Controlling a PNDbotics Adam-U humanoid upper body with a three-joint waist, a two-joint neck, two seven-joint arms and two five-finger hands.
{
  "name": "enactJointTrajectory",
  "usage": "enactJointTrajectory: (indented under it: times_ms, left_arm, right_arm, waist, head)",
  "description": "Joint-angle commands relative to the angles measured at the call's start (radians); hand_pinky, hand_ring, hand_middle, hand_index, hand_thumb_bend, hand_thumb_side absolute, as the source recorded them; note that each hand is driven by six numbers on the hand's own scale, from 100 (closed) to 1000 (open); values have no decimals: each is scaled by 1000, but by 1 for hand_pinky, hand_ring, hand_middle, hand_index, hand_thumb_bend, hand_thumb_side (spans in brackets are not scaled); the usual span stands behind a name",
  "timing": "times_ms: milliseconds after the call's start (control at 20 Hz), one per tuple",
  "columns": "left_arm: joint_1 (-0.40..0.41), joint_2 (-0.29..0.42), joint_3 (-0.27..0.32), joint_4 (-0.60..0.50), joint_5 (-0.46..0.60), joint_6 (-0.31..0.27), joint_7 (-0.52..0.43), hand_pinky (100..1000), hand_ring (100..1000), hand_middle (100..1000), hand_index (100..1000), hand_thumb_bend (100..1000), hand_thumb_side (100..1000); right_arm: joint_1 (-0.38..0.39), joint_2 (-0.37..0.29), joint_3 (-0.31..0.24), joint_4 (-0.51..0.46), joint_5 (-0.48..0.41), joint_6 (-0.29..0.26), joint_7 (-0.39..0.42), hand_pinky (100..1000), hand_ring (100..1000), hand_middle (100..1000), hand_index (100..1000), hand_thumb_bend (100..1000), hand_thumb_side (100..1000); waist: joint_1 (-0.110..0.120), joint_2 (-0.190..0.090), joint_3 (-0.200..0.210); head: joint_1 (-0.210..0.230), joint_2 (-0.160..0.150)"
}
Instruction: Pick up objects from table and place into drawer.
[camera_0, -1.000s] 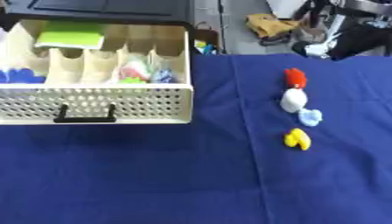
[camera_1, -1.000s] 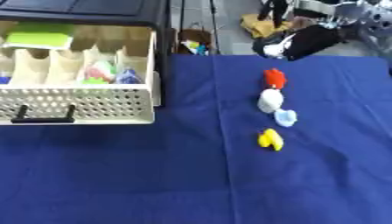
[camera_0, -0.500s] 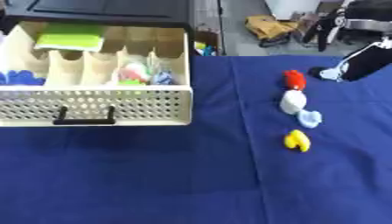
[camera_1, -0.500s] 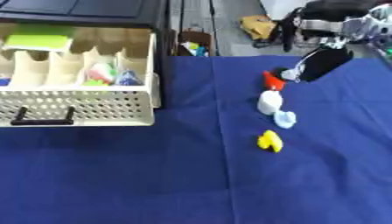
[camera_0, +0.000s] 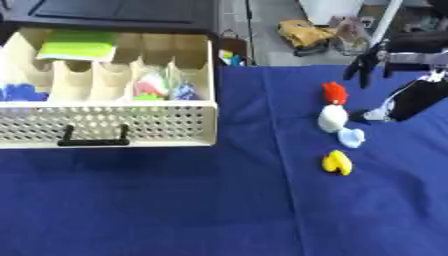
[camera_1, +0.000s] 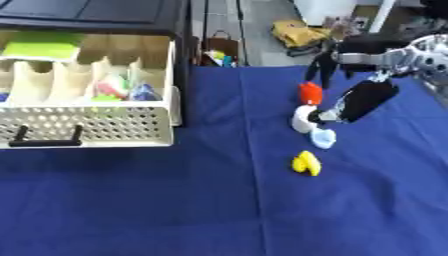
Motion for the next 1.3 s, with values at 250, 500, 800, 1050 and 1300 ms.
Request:
enactJointTrajectory:
  times_ms: [250, 500, 800, 1050, 1300]
  left_arm:
    - [-12, 17, 0, -13, 3, 0, -6, 395, 556, 616, 820, 251, 985]
    - [-13, 15, 0, -13, 2, 1, -7, 394, 556, 616, 820, 251, 985]
    - [-16, 13, 0, -13, 1, 2, -7, 390, 556, 616, 820, 250, 983]
    - [-20, 10, -1, -13, 0, 3, -9, 388, 556, 616, 820, 249, 983]
    - [-21, 10, -1, -13, -1, 3, -9, 387, 556, 615, 819, 249, 983]
  right_arm:
    - [13, -44, 21, -23, -27, 35, 33, 702, 825, 637, 863, 470, 416]
    - [21, -45, 26, -31, -32, 49, 43, 701, 818, 639, 864, 469, 420]
    - [34, -32, 43, -14, -17, 72, 48, 688, 796, 674, 883, 488, 455]
    - [40, -19, 55, -10, -19, 88, 52, 677, 793, 675, 887, 491, 455]
    - [54, -20, 54, -13, -23, 99, 54, 679, 796, 684, 899, 492, 453]
  waist:
    - [4, -9, 1]
    - [3, -6, 0]
    - [4, -1, 1]
    - [4, 5, -1]
    - [3, 6, -3]
  head:
    - [-9, -13]
    - [-9, -14]
    - [-14, -15]
    - [-16, -16]
    - [-18, -18]
